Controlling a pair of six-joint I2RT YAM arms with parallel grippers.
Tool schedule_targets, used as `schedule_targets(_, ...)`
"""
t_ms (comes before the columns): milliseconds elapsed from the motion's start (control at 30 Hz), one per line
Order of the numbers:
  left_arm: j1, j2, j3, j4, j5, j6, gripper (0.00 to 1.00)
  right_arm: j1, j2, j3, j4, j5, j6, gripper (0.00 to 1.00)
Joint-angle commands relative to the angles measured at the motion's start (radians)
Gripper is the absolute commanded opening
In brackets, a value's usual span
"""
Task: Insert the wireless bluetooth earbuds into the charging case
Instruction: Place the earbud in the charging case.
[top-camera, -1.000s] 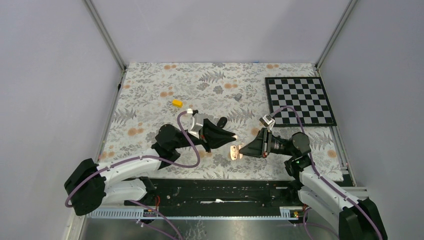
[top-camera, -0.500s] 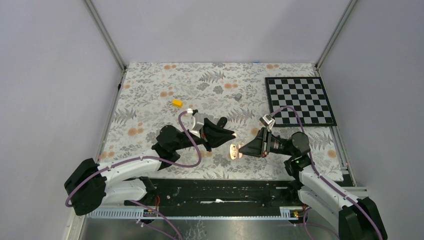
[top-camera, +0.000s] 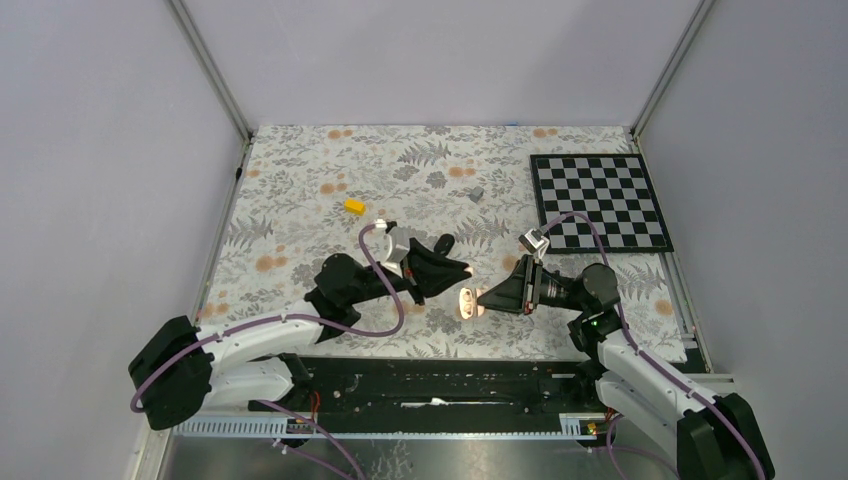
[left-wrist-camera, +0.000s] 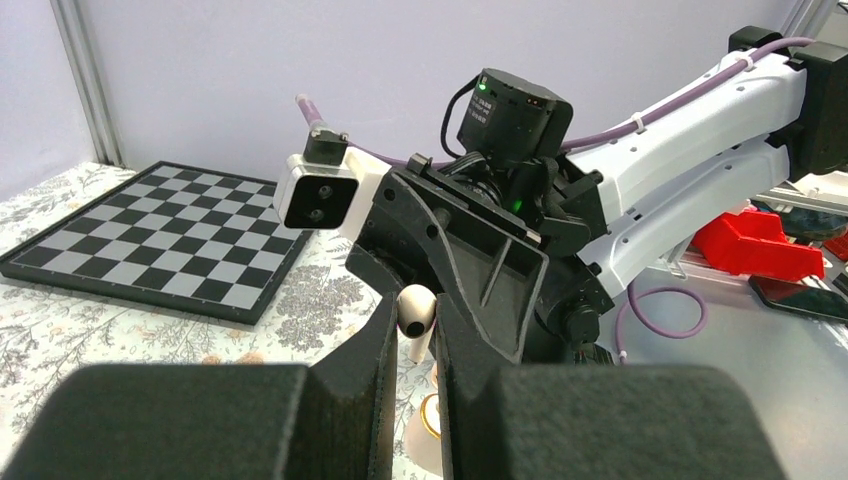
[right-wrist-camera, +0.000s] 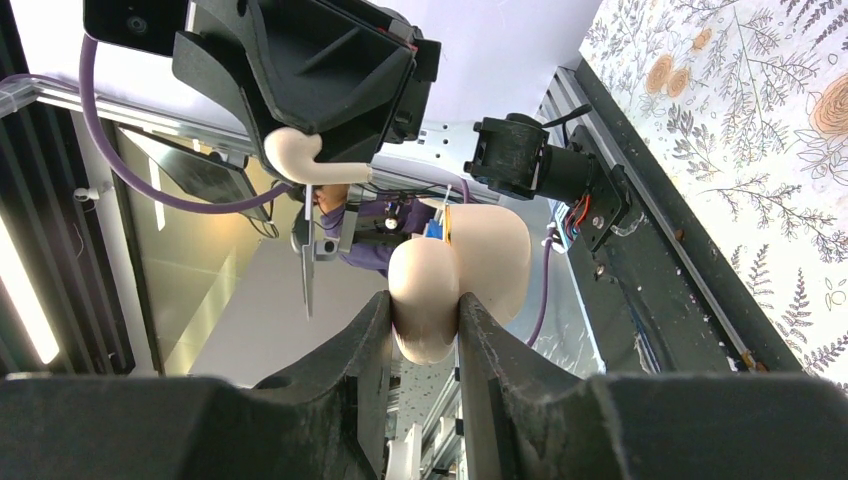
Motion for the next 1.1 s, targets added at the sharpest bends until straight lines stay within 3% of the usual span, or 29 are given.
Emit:
schedule_targets(0, -0.011, -0.020, -0.027, 0.036, -0.031, -0.009, 0.00, -0.004, 0.000, 0.037, 0.020, 0.009, -0.020, 0.00)
schedule_targets(267, -0.012, -0.029, -0.100, 0.188, 0.061, -0.036, 0.00, -0.004, 0.010, 0.026, 0.096, 0.009, 0.028, 0.00)
schedule_targets(1067, -0.050, 0.012, -0.078, 0.200, -0.039, 0.007, 0.00, -0.005, 0.010, 0.027, 0.109, 0.023, 0.036, 0.00)
